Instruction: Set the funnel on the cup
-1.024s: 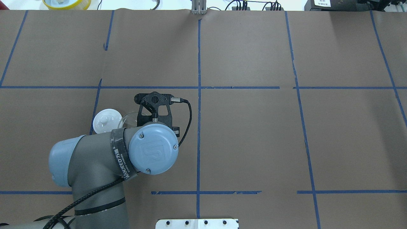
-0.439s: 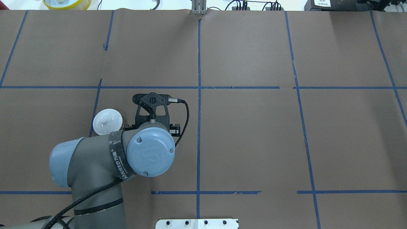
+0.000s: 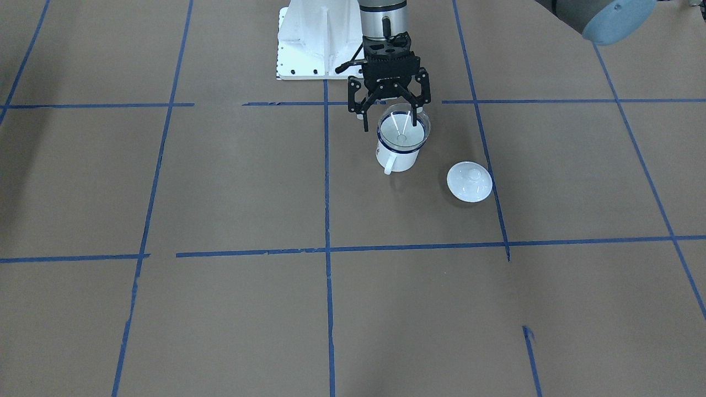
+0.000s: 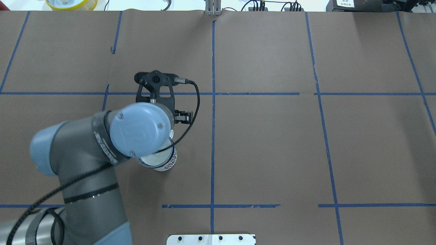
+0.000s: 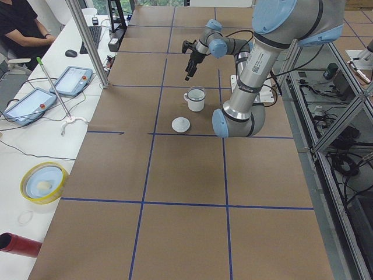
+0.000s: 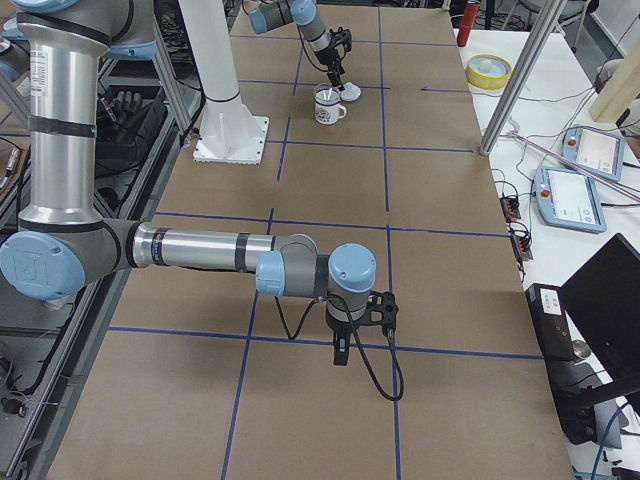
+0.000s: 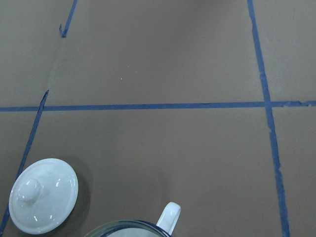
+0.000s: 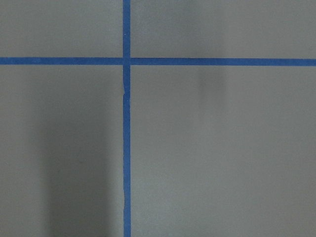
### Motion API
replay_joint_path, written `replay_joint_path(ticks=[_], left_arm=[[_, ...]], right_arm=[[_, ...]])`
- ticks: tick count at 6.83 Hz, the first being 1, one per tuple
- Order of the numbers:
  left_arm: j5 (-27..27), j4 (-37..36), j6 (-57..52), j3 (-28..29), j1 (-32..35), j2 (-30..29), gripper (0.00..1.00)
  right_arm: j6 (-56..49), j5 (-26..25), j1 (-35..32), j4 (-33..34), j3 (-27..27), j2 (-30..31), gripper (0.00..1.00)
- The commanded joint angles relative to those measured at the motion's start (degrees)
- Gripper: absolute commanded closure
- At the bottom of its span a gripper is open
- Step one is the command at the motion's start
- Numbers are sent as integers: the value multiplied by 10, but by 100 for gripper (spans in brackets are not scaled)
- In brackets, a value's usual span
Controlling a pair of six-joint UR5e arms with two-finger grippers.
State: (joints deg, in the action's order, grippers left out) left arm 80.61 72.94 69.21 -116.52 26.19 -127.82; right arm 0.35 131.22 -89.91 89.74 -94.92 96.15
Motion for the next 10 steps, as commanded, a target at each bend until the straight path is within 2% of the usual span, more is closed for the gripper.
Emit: replay_joint_path(ticks=[1,2,3,4,5,6,7,9,10], left_arm=[[123,89,-115,1,114,39,0],[174,117,-184,11,170,59,0],[237,140,-246,47,230,70,0],[272,156,-303,66,277,91,0],[338,166,-369,93,347,110,0],[400,166,-442,99,409,154,0],[430,165,-502,99,456,203,0],[533,165,-627,102,542,327,0],[538,167,-680,110,578,385,0]], right_arm=[[0,0,0,0,0,0,0],[0,0,0,0,0,0,0],[0,0,0,0,0,0,0],[0,0,0,0,0,0,0],[0,0,0,0,0,0,0],[0,0,0,0,0,0,0],[0,0,0,0,1,0,0],[0,0,0,0,0,0,0],[0,0,0,0,0,0,0]])
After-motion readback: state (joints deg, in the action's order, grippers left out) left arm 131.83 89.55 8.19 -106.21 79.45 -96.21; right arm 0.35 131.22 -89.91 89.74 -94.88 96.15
